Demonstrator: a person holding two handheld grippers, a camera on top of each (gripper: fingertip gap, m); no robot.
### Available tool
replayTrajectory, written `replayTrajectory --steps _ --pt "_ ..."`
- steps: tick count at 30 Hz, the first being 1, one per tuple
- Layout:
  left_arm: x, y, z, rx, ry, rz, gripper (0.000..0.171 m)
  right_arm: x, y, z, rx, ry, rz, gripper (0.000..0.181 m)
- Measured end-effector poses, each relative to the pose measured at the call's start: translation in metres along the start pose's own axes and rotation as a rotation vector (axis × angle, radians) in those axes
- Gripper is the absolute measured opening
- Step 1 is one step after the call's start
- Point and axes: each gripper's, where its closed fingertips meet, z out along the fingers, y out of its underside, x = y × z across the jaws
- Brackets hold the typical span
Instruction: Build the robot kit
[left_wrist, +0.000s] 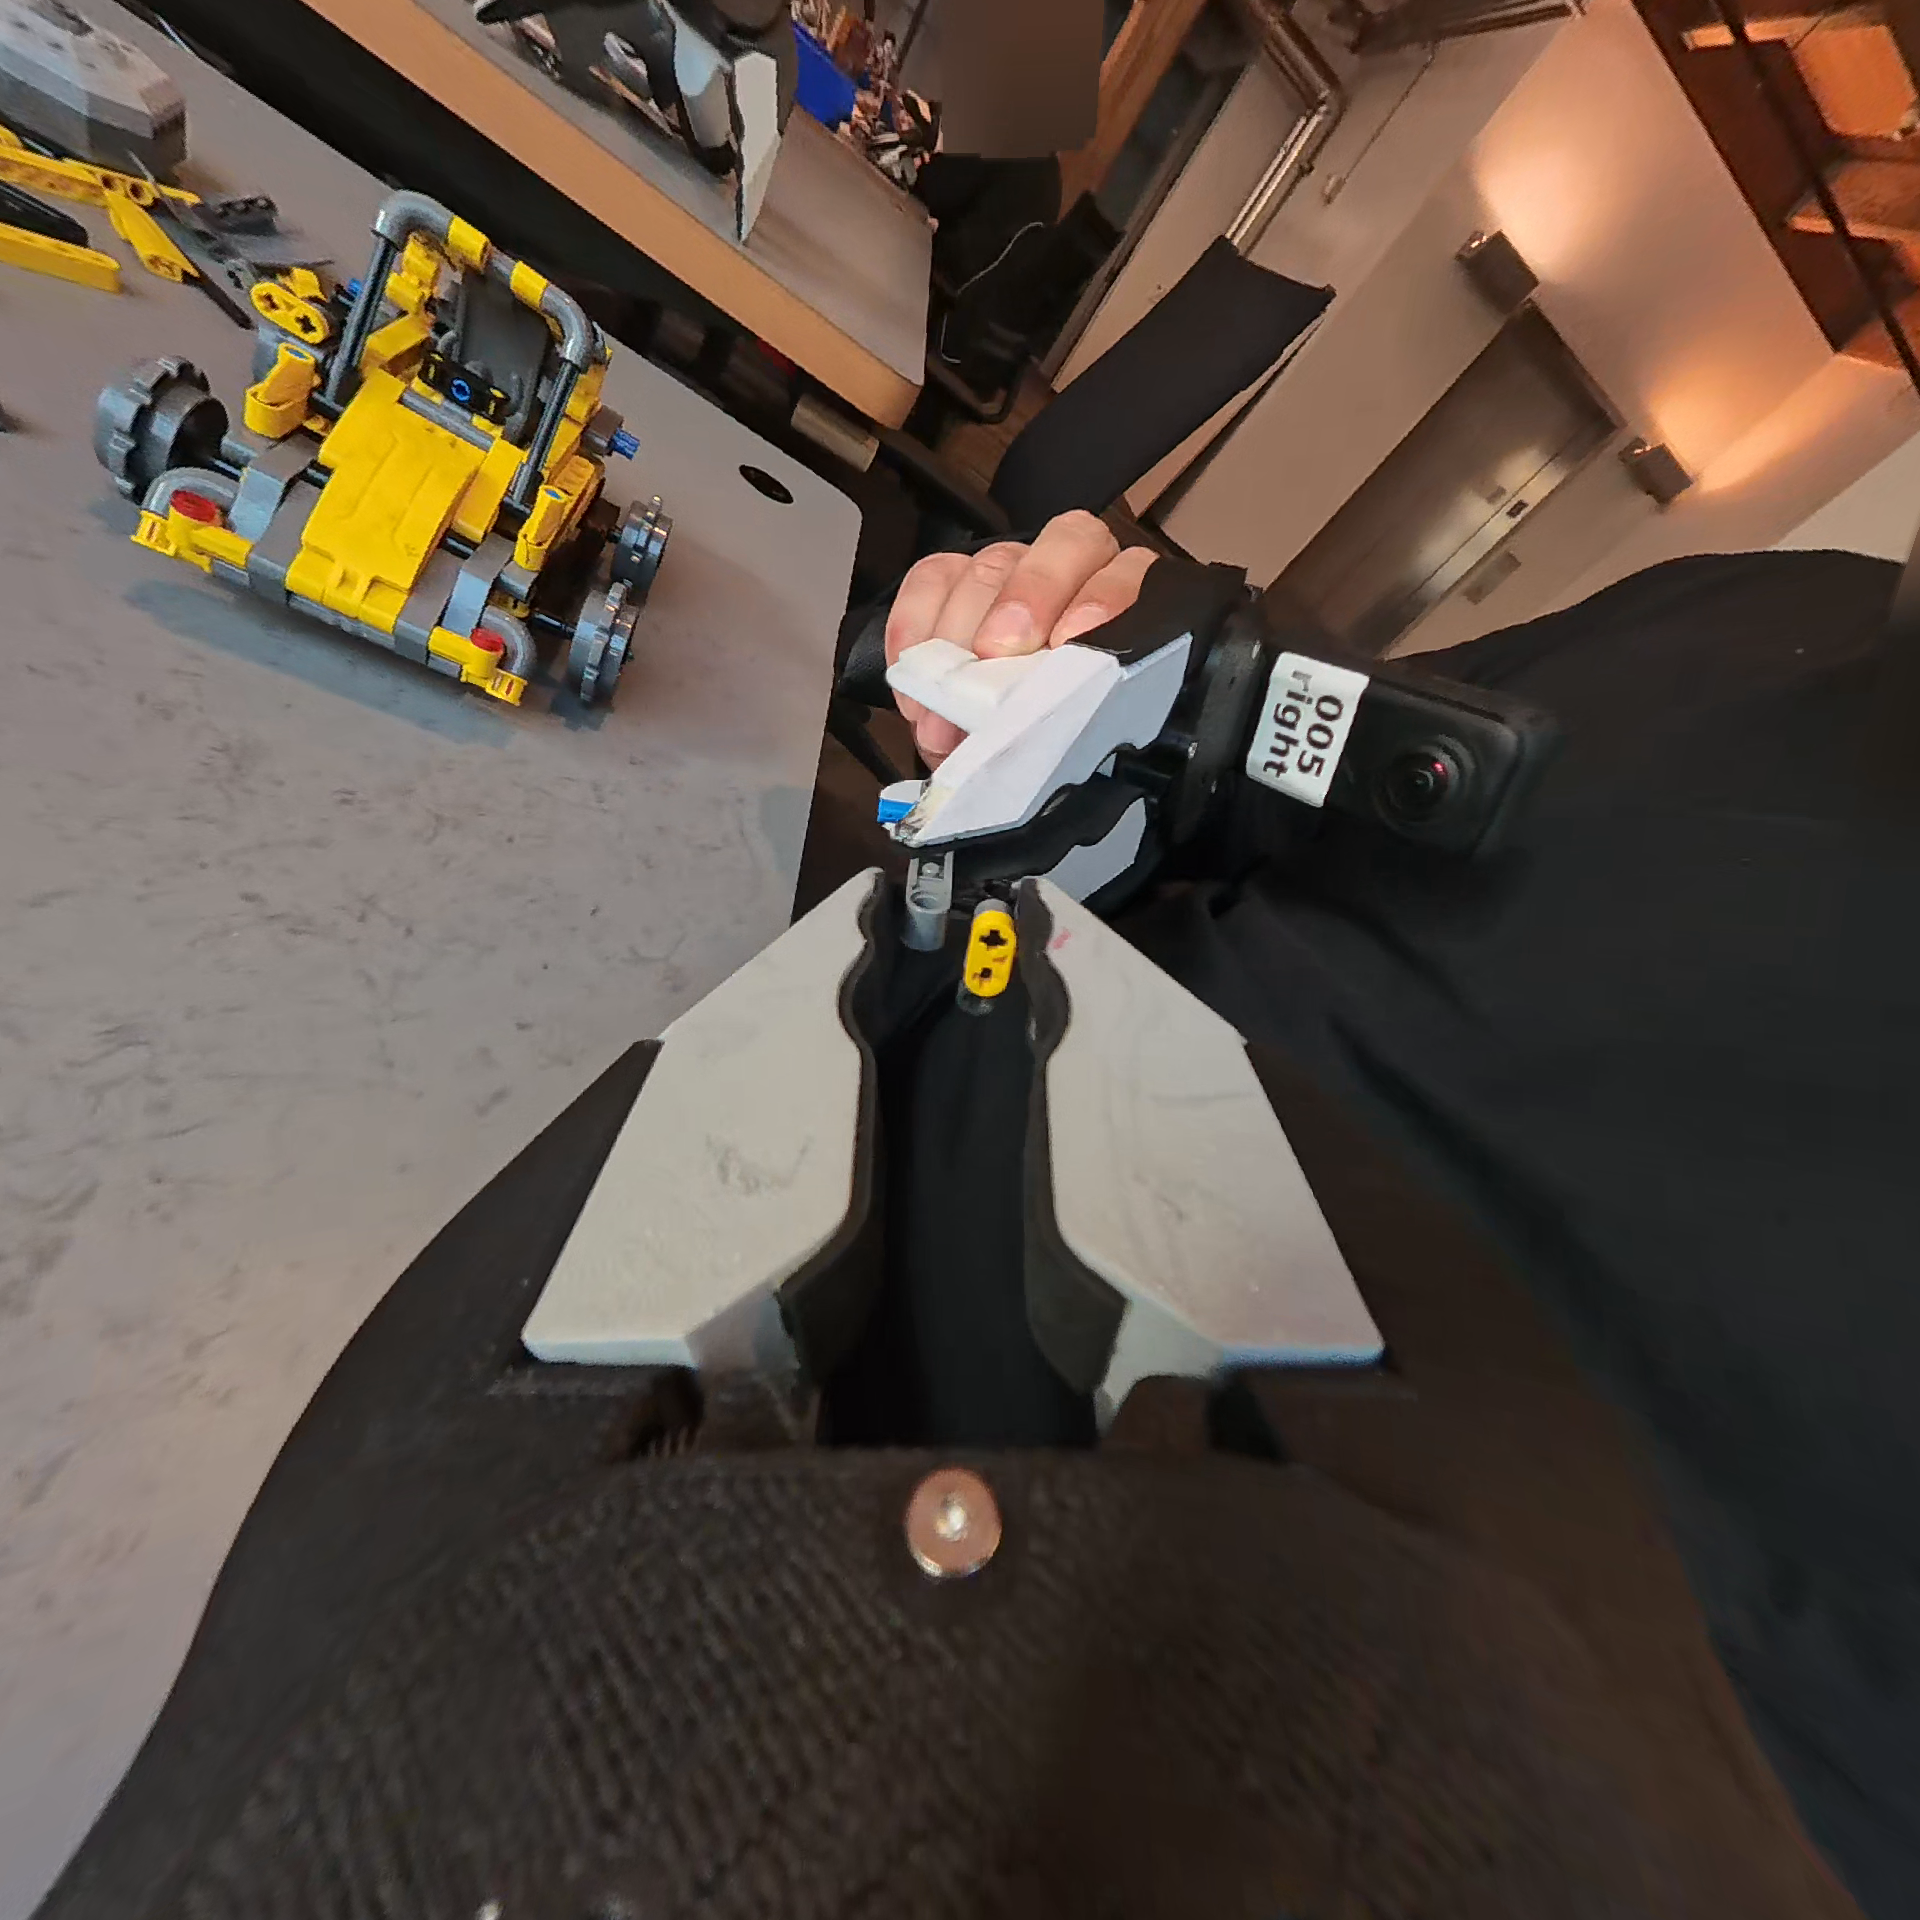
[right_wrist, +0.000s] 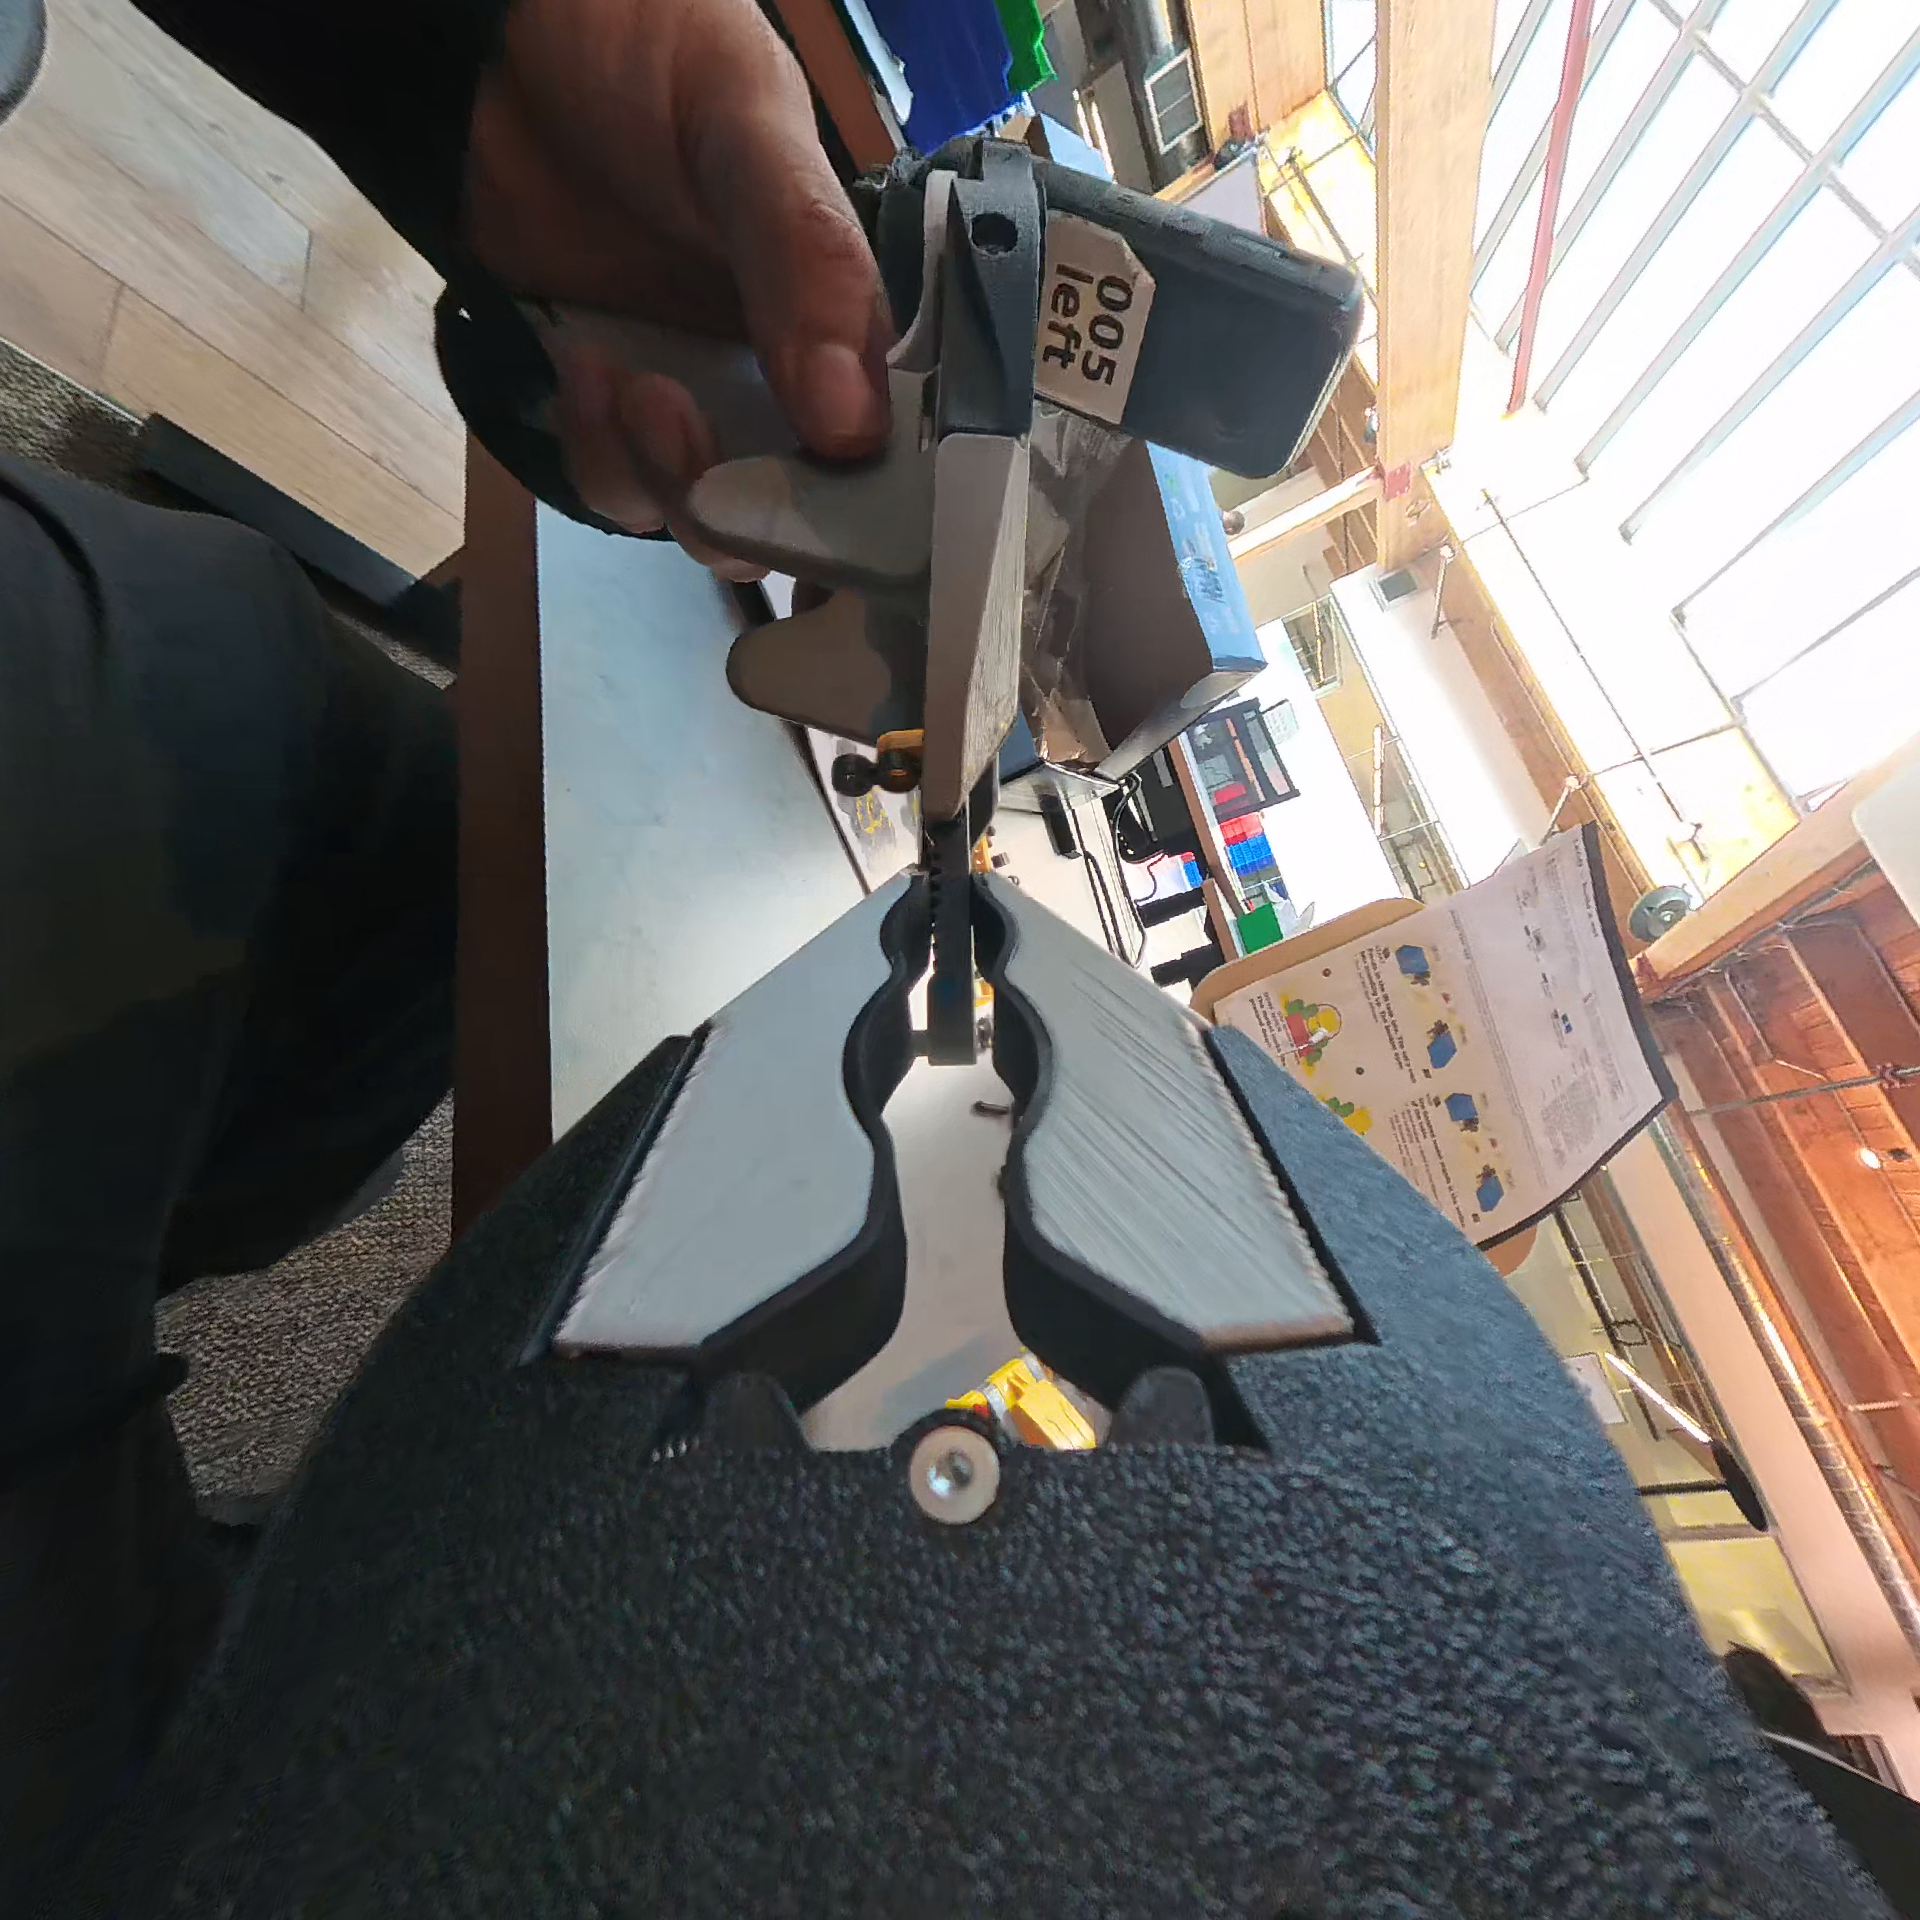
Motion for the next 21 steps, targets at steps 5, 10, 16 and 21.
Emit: replayTrajectory --steps 5,10,16,21 --pt "0.001 0.004 -0.002 -0.022 -0.032 0.071 0.019 -0.001 -0.003 0.0 0.004 0.001 -0.014 0.006" --pt "0.006 0.003 -0.003 -0.038 -0.108 0.252 0.019 -0.001 -0.007 0.0 0.057 -0.079 0.195 0.01" --pt "0.022 -0.002 0.001 -0.042 -0.202 0.574 0.019 -0.002 -0.027 -0.012 0.207 -0.359 0.553 0.039" --pt "0.025 -0.002 0.006 -0.084 -0.248 0.684 0.019 -0.005 -0.034 -0.018 0.259 -0.468 0.67 0.048"
